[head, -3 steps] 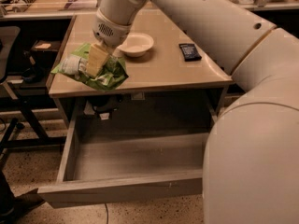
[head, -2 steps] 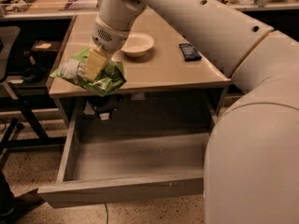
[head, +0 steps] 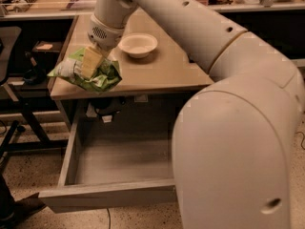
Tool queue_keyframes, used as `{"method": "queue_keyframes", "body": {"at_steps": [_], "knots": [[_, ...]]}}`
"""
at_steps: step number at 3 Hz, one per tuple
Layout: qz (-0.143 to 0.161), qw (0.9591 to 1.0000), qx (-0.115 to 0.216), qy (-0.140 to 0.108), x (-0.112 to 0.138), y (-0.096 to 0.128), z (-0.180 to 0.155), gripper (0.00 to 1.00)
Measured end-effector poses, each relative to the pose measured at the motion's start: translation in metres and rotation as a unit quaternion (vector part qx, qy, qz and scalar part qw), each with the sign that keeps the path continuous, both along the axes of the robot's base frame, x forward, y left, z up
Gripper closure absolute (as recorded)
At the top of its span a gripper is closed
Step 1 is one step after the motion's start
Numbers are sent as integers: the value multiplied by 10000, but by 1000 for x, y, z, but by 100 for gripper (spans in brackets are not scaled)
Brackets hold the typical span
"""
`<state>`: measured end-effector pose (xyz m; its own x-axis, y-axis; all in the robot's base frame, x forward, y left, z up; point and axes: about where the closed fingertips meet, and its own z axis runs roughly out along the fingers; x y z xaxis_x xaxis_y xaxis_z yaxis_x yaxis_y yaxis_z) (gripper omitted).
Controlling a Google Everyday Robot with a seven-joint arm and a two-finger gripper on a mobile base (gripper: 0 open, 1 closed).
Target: Pick green rice chip bag from top drawer and place on counter
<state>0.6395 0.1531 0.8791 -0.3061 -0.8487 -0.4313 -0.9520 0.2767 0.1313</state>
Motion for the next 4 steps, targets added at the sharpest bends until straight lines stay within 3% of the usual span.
{"method": "queue_keyframes", "body": {"at_steps": [4], "knots": [[-284,9994,-133,119,65,6,-16,100]]}}
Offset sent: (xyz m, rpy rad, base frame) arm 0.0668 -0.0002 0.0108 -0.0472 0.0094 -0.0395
